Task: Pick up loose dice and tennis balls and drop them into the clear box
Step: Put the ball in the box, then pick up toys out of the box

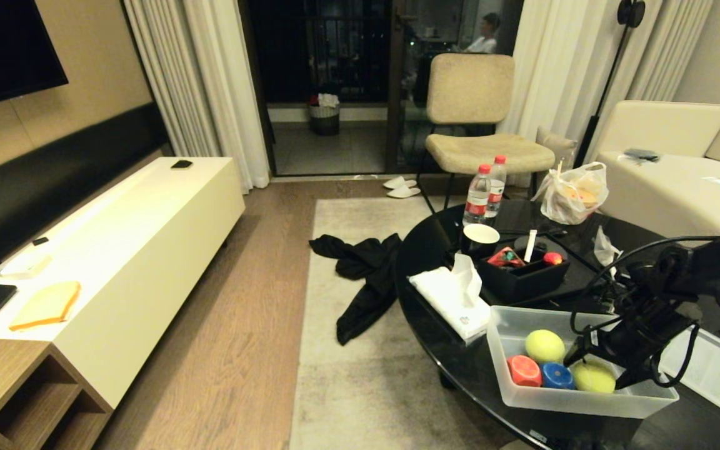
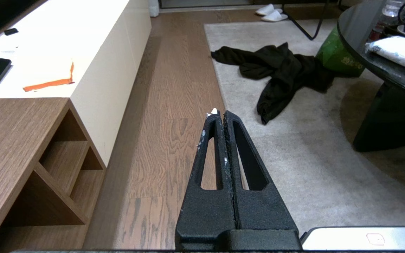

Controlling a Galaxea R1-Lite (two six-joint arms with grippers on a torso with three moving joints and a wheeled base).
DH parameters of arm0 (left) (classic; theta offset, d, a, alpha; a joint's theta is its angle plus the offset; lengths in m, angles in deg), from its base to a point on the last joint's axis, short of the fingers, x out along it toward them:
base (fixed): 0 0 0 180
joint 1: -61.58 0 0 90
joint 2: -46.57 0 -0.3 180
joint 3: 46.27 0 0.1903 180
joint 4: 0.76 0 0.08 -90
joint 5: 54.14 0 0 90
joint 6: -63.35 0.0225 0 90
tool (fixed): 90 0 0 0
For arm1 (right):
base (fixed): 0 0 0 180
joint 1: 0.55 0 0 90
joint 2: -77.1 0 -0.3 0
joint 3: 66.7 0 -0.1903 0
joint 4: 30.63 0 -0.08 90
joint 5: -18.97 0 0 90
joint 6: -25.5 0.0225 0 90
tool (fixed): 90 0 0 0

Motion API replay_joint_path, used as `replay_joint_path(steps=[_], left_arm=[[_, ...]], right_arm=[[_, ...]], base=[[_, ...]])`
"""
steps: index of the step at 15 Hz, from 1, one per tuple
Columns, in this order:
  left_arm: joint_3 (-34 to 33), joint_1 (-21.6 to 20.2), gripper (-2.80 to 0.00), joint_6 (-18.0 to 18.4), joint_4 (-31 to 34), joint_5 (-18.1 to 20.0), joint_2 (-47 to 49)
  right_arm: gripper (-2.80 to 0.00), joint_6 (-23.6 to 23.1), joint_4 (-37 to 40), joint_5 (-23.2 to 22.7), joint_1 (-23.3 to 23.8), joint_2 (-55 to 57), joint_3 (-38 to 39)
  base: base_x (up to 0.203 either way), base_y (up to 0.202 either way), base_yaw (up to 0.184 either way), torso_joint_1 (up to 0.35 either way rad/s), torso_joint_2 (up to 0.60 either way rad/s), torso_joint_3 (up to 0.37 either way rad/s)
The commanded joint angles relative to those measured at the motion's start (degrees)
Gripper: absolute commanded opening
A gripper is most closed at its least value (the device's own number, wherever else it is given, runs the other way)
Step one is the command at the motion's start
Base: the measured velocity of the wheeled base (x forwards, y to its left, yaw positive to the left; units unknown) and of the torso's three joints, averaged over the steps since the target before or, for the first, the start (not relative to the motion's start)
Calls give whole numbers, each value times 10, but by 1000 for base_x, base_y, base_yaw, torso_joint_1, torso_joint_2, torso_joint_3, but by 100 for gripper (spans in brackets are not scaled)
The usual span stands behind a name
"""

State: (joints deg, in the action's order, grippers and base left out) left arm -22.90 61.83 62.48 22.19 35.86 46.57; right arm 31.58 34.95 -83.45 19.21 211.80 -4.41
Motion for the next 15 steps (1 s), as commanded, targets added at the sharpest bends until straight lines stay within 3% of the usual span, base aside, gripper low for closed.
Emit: replay_joint_path(steps=[1, 10, 11, 15], left_arm=[[-2, 0, -280, -1, 0, 0, 0], [-2, 0, -280, -1, 0, 0, 0], [-2, 0, -280, -1, 0, 0, 0], [-2, 0, -280, -1, 0, 0, 0]], right_arm=[[0, 2, 3, -4, 2, -26, 4], [0, -2, 7, -20, 20, -123, 37], [-280, -3, 7, -20, 20, -134, 41], [-280, -2, 7, -21, 20, -183, 59]], base=[[0, 0, 0, 0, 0, 0], [0, 0, 0, 0, 0, 0], [0, 0, 0, 0, 0, 0], [0, 0, 0, 0, 0, 0]])
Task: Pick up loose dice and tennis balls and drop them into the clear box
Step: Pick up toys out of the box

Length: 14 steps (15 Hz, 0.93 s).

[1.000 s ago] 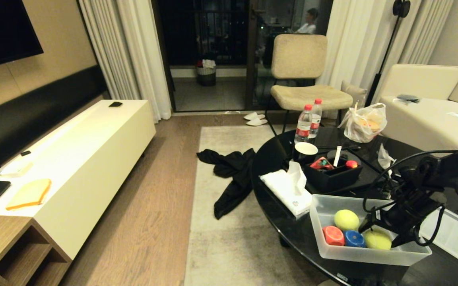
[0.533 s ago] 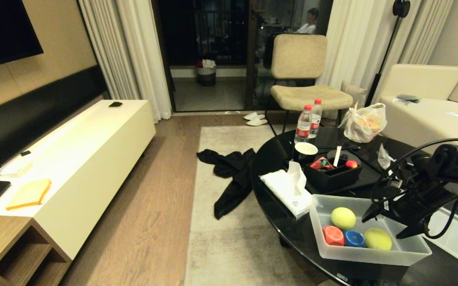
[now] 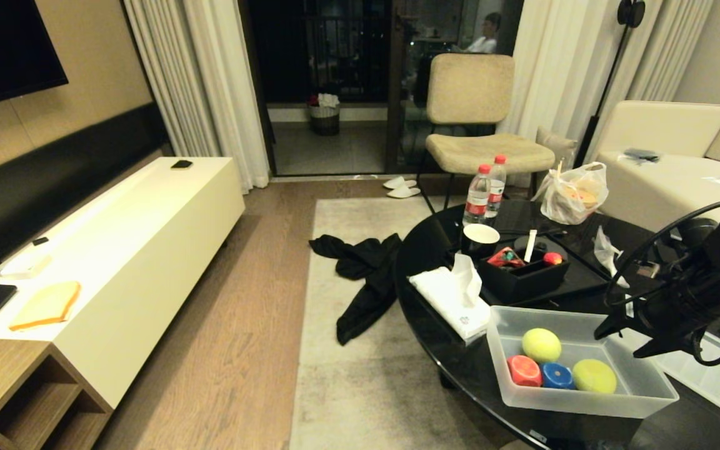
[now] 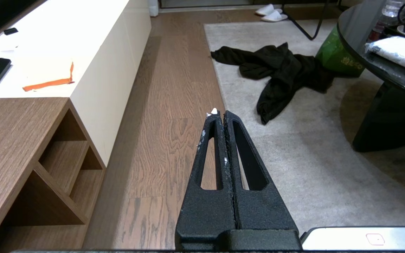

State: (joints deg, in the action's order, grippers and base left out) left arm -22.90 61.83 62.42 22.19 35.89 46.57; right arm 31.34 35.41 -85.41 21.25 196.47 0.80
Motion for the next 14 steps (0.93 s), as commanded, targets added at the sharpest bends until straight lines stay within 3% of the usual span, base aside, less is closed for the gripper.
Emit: replay_joint_path(steps=[1, 9, 14], left_arm=[[-2, 0, -280, 0, 0, 0, 0], [-2, 1, -280, 0, 0, 0, 0], [-2, 1, -280, 0, 0, 0, 0]], right_arm=[[-280, 0, 2, -3, 0, -44, 12], [-280, -19, 62, -66, -24, -166, 17], [-280, -39, 92, -119, -103, -232, 19]], base=[[0, 0, 0, 0, 0, 0], [0, 0, 0, 0, 0, 0], [0, 0, 0, 0, 0, 0]])
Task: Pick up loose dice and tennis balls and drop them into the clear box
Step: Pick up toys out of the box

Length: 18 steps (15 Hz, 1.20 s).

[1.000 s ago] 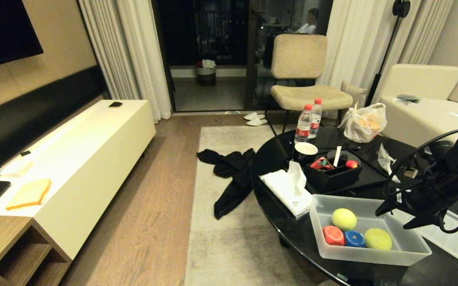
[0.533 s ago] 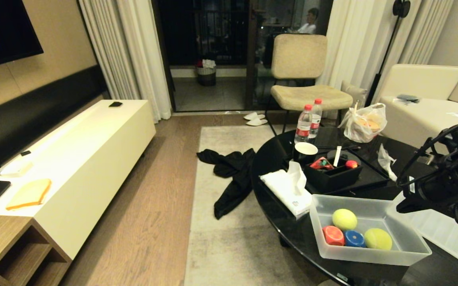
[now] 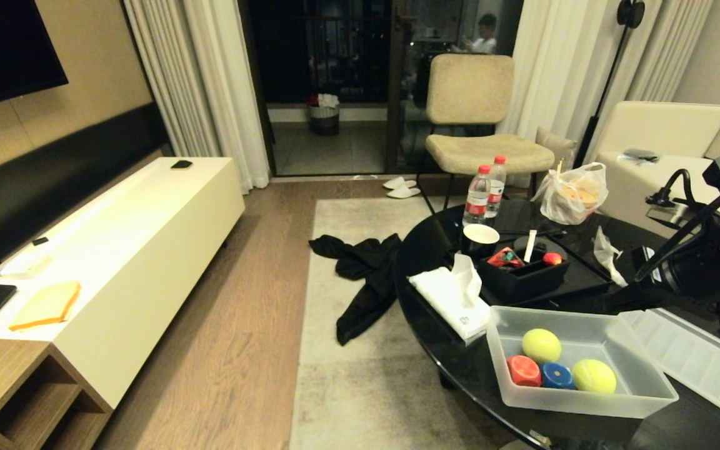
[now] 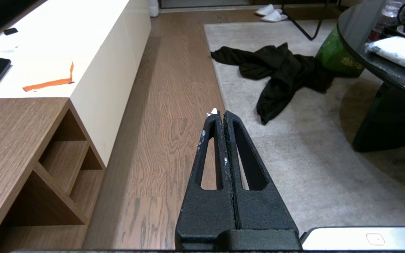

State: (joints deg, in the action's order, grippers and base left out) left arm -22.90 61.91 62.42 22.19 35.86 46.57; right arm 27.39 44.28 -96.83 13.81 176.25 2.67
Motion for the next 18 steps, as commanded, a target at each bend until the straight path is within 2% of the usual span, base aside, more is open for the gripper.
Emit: replay_joint_path(steps=[1, 3, 5, 11, 15, 18], left_arm=[[-2, 0, -280, 0, 0, 0, 0], [-2, 0, -280, 0, 0, 0, 0], [-2, 0, -280, 0, 0, 0, 0], [-2, 0, -280, 0, 0, 0, 0], [-2, 0, -280, 0, 0, 0, 0], [-2, 0, -280, 0, 0, 0, 0]], right_arm=[[-280, 2, 4, -8, -55, -40, 1], [-280, 5, 4, -10, -92, -75, 12], [-280, 5, 4, -10, -109, -118, 35], [-280, -5, 3, -13, -118, -340, 153], [-280, -12, 0, -5, -119, -527, 264], [-280, -46, -30, 44, -118, -660, 406]], base=[[0, 0, 0, 0, 0, 0], [0, 0, 0, 0, 0, 0], [0, 0, 0, 0, 0, 0], [0, 0, 0, 0, 0, 0], [0, 0, 0, 0, 0, 0], [0, 0, 0, 0, 0, 0]])
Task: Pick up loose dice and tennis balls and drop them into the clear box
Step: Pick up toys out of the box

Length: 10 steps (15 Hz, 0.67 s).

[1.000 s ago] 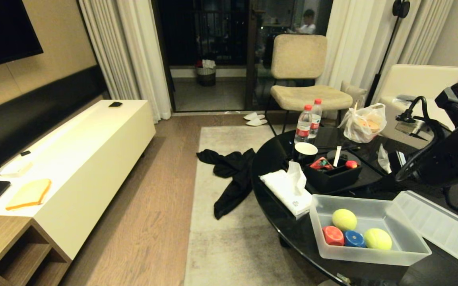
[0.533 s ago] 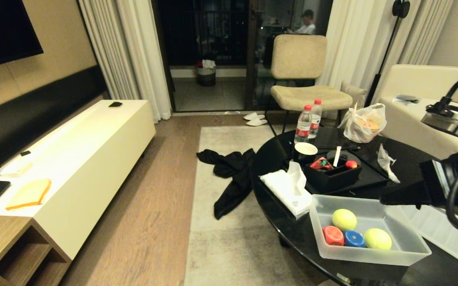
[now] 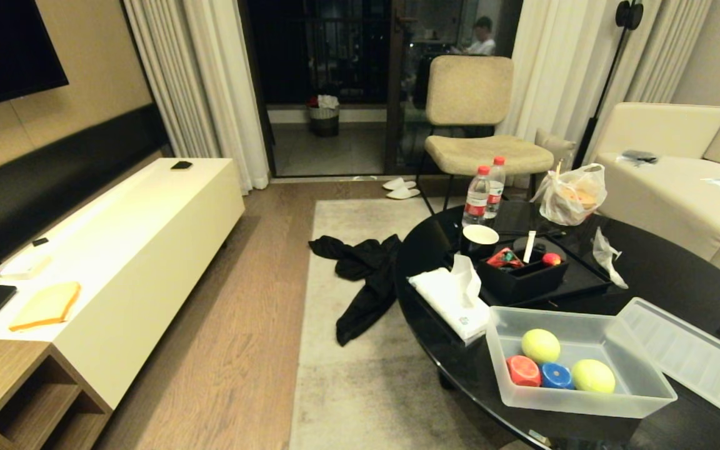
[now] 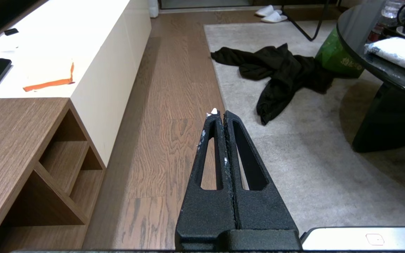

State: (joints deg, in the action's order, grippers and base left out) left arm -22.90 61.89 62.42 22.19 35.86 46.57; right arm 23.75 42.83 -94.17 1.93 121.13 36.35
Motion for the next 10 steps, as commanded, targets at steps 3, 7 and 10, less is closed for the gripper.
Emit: replay_joint_path(steps=[3, 7, 10], left_arm=[[-2, 0, -280, 0, 0, 0, 0], [-2, 0, -280, 0, 0, 0, 0], [-2, 0, -280, 0, 0, 0, 0]], right_arm=[[-280, -25, -116, 86, 1, -217, 208], [-280, -32, -288, 149, 0, -288, 351], [-280, -37, -451, 175, 0, -293, 476]], base=[[0, 0, 0, 0, 0, 0], [0, 0, 0, 0, 0, 0], [0, 0, 0, 0, 0, 0]])
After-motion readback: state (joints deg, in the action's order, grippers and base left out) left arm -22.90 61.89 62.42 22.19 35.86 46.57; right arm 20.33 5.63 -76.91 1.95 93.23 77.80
